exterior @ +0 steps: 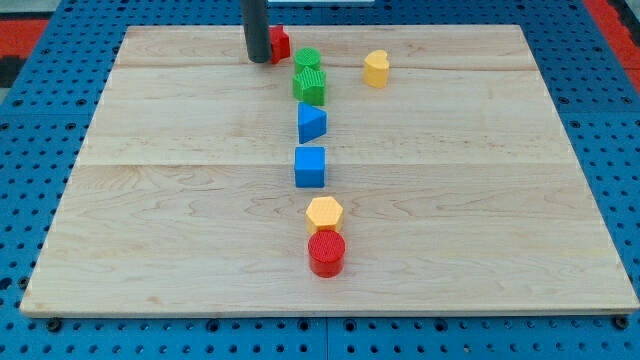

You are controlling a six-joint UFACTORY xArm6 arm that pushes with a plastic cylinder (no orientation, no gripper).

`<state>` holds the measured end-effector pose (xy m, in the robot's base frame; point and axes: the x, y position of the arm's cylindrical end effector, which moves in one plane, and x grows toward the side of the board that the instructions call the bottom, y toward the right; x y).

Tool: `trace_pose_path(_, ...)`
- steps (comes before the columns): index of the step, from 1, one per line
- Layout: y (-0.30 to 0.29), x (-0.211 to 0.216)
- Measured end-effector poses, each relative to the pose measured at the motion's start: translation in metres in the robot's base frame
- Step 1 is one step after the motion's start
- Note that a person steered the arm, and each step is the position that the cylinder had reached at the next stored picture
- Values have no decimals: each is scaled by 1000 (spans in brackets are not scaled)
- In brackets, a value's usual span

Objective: Place the red star top of the green circle

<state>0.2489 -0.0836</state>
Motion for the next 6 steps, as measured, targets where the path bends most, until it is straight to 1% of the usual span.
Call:
trace_pose_path(1, -21, -3)
trace_pose_path(2, -28, -31)
trace_pose_path(4, 21, -31)
trace_pose_path(6, 42, -18)
